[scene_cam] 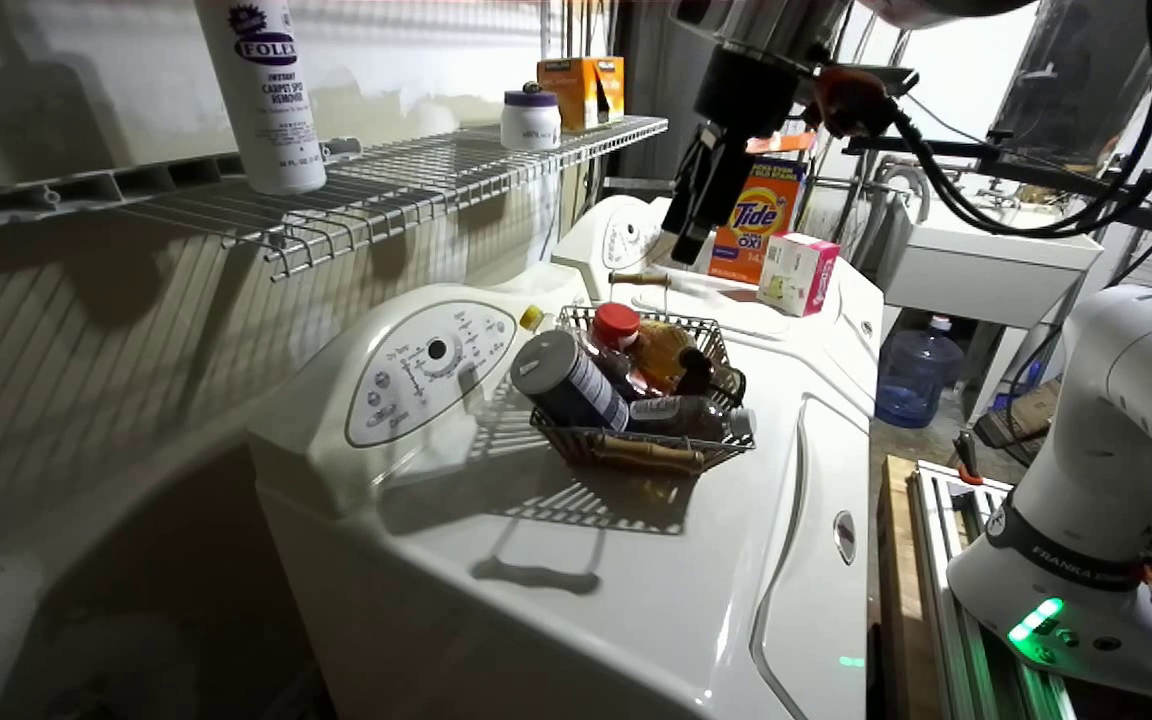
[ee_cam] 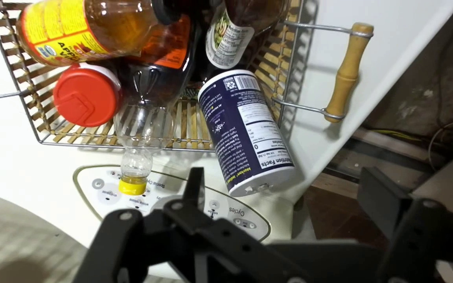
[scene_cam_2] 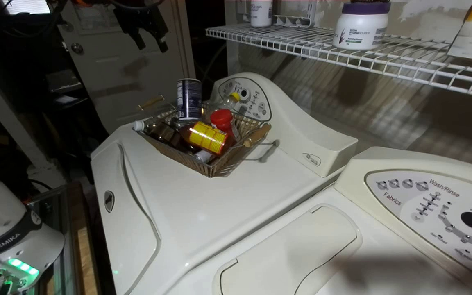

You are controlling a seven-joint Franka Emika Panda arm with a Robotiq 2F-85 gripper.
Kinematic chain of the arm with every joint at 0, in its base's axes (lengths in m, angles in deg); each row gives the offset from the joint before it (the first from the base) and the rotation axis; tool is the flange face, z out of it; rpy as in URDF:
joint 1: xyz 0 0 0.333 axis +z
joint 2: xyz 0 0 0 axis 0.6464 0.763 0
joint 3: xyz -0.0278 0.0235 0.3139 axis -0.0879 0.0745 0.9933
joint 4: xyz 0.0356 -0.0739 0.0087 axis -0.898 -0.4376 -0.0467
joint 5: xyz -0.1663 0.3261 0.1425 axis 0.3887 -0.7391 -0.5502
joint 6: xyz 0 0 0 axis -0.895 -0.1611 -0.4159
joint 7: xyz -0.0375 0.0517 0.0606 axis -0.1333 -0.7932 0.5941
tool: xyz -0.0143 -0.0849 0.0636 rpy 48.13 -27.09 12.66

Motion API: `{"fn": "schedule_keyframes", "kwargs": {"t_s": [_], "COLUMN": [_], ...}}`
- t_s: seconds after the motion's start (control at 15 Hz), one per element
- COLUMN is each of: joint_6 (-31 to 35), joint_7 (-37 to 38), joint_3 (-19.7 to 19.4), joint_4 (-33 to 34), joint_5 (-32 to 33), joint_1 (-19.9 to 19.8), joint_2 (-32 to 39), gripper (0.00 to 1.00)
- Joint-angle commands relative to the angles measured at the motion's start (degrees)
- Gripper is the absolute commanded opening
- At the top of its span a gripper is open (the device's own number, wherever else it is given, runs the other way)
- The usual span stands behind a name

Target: Put the container in the black basket.

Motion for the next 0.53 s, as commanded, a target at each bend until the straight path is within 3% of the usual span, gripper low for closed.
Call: {"fn": "schedule_keyframes", "kwargs": {"t_s": [0.0,0.47], "joint_6": [-4.08,-2.83], "joint_7": [-0.53,-0.11], "joint_3": [0.11,0.19], "joint_4": [1.61,1.25], "joint_5": [-0.63,-0.15], "joint_1": [0.48,0.24], "joint_2": [-2.07,-1.73], "gripper": [1.00,1.00]}}
